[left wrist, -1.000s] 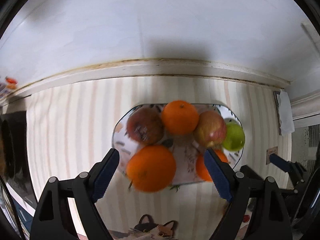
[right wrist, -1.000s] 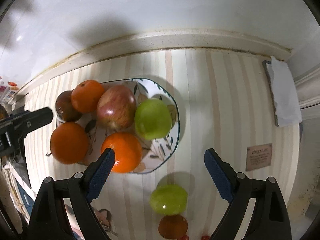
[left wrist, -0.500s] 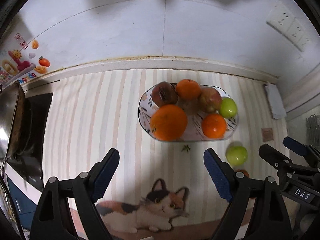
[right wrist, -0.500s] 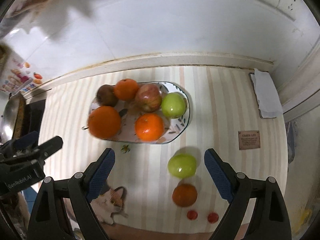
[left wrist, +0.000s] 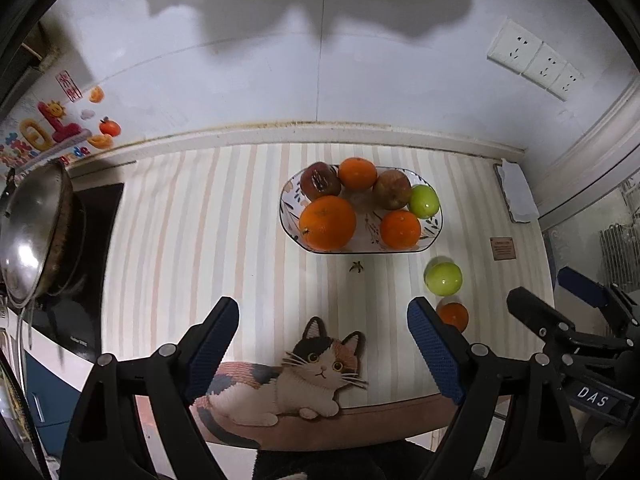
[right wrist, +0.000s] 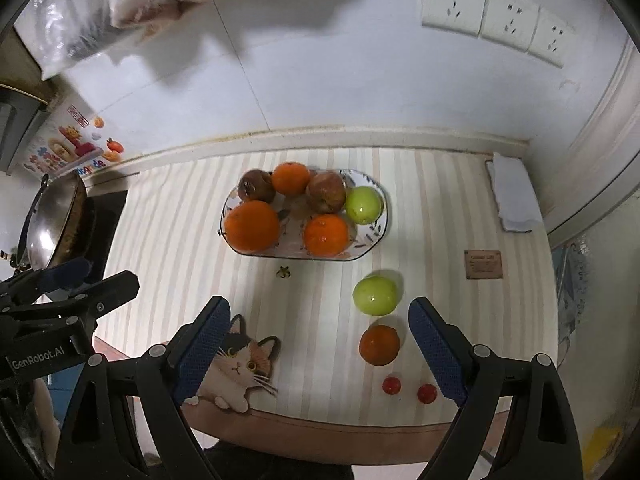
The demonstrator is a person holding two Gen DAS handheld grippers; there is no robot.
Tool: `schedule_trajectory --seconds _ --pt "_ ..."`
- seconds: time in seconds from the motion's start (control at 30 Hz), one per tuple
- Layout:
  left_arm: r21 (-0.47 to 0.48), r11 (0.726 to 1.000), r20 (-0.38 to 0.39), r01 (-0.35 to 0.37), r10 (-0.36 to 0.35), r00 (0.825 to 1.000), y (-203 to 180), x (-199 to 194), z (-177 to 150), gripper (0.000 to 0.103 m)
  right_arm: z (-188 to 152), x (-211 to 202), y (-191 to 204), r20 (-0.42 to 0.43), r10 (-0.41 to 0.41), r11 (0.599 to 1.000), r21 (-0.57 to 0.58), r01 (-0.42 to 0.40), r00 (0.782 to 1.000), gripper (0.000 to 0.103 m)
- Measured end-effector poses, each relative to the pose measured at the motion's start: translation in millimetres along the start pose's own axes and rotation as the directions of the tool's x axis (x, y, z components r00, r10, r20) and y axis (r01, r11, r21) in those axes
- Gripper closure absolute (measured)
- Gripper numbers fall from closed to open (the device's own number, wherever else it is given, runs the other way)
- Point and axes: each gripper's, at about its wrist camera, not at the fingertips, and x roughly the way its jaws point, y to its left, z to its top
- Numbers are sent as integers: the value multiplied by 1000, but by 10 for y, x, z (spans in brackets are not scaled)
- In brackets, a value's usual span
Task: Organize fruits
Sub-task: 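Grasp the green apple with the left tool while the right tool grasps the persimmon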
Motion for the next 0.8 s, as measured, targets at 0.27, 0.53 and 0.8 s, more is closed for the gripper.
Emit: schedule_trajectory --seconds 0.27,0.53,0.8 --pt "10 1000 24 -1 1 1000 -54 -85 -72 17 -93 -141 -30 26 47 998 50 -48 999 10" --pt "48 999 14 -13 13 1000 -317 276 -74 17 -116 52 -392 6 59 987 149 -59 998 10" --pt "151 988 -107 -1 18 994 -909 1103 -136 17 -307 836 -1195 -127 101 944 326 -54 987 11"
